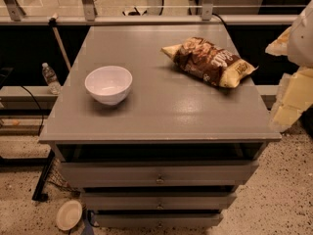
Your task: Place brown chip bag into white bowl
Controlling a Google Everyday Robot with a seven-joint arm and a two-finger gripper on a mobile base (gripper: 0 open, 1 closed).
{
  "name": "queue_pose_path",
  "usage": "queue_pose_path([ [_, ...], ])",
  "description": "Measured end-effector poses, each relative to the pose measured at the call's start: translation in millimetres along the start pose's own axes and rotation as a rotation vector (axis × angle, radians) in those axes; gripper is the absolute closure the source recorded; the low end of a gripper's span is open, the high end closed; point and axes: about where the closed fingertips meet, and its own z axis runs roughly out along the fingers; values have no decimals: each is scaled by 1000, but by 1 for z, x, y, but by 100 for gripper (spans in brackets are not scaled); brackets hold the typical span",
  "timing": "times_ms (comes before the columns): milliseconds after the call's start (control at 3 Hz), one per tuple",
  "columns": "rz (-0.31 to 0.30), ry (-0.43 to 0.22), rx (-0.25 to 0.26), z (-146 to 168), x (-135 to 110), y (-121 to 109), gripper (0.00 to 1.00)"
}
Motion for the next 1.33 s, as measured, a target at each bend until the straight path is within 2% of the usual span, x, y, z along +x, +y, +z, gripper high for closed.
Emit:
queue_pose_path([
  [333, 0, 0, 0, 0, 0, 0, 0],
  [667, 8, -37, 45, 5, -2, -23, 0],
  [1000, 23, -109, 96, 19, -11, -68, 0],
  [1333, 92, -186, 124, 34, -18, -113, 0],
])
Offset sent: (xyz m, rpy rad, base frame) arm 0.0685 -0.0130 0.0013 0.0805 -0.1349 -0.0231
